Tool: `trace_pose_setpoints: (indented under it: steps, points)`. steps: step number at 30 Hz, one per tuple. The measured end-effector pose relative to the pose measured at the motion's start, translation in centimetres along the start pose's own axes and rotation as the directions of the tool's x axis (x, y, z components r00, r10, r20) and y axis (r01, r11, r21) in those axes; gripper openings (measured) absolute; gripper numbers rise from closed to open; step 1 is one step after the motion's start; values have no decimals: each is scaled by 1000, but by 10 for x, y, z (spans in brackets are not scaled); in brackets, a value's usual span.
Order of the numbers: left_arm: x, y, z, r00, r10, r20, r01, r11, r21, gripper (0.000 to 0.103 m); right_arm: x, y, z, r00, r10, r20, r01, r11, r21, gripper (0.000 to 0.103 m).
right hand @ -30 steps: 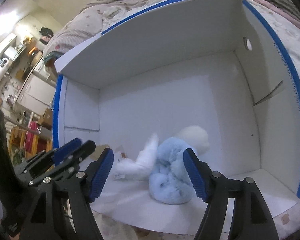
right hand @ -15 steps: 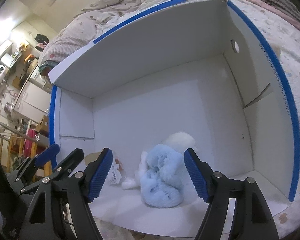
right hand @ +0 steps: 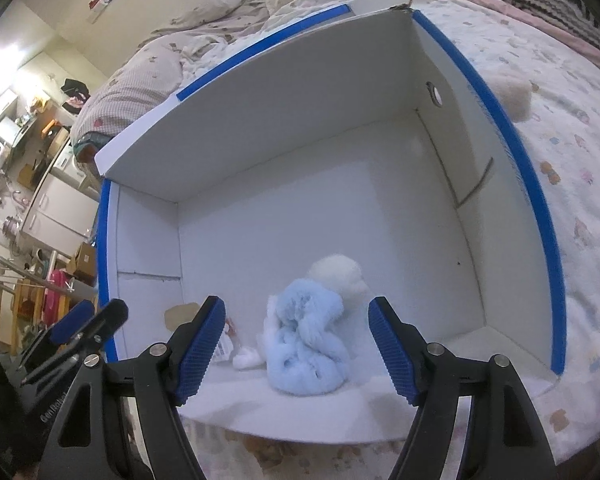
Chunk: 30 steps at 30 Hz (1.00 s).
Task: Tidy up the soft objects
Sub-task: 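Open both grippers to drop the plushes inside the box, then move both tools back out toward the scrunchies and pink heart plush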
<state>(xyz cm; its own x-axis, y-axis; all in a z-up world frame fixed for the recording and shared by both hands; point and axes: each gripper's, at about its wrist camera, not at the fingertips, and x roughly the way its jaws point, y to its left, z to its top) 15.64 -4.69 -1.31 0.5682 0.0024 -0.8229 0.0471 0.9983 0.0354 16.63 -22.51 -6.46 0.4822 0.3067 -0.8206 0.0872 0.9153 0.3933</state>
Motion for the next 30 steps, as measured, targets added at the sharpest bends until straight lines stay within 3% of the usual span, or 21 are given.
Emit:
trace_pose_setpoints:
  steps: [17,20,30]
  points:
    - [-37,23,-42,998,-61,11,62,995,-80,65,-43,-9,-38,999,0,33,0,1000,-3,78]
    - [-40,27,-51,999,-39,14,40,994,-103,65,-52,-9,-46,998,-14,56,15,1000,-15,78]
    - [-36,29,-87,997,-61,-45,56,992,-111,65,-61,-16,-78,999,-20,40,20,1000,-12,78]
